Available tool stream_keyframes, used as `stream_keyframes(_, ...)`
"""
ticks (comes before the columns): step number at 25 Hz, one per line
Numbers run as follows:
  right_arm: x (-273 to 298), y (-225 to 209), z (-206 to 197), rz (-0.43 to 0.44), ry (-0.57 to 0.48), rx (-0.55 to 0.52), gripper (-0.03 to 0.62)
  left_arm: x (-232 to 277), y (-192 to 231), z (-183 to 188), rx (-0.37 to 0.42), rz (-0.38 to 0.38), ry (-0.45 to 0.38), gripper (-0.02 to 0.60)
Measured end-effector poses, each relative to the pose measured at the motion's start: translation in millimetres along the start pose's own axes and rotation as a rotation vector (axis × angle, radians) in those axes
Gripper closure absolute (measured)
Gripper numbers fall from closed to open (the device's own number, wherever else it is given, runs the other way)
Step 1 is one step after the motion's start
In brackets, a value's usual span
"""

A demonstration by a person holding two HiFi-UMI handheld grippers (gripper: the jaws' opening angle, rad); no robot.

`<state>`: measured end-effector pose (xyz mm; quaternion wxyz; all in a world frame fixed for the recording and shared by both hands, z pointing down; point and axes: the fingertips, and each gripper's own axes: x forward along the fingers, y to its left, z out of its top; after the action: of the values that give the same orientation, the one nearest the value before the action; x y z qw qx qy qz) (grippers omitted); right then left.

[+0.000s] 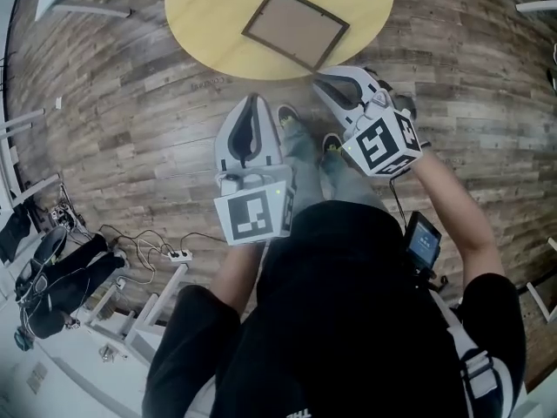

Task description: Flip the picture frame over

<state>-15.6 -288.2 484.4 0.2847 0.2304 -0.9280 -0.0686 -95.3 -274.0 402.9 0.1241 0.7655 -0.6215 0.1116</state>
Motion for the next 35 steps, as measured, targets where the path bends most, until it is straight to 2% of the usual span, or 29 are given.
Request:
stream_keyframes(7,64,5,-52,0.063,0.139,-0.031,0.558,47,48,-39,-0.039,0.022,0.059,0.558)
stream_keyframes(9,77,8,-67,0.081,0.189,-0.044,0.492,55,57,-46,-0.045,0.017,0.076,0.558)
stream_keyframes(14,103,9,-102,0.091,0.294,-0.088,0.450,73,66,-62,-0.077,-0.029,0.089,0.558)
stream_keyframes(17,116,11,-121,0.121,0.373,-0.208,0.392,83,76,-69,-0.074,-0.038,0.101,0.558)
stream_keyframes(20,123,13,-135,0.124,0.444,-0.375,0.370,89,87,-71,-0.062,-0.030,0.119,0.558)
stream_keyframes(25,135,10,-143,0.060,0.467,-0.500,0.364,101,91,-70,-0.076,-0.048,0.099,0.558)
stream_keyframes(30,136,12,-144,-0.094,0.475,-0.679,0.366,102,94,-72,-0.083,-0.053,0.110,0.558)
stream_keyframes(32,134,16,-143,-0.151,0.470,-0.735,0.387,101,95,-73,-0.077,-0.052,0.116,0.557)
stream_keyframes(35,129,23,-142,-0.188,0.450,-0.761,0.428,100,94,-74,-0.089,-0.055,0.110,0.558)
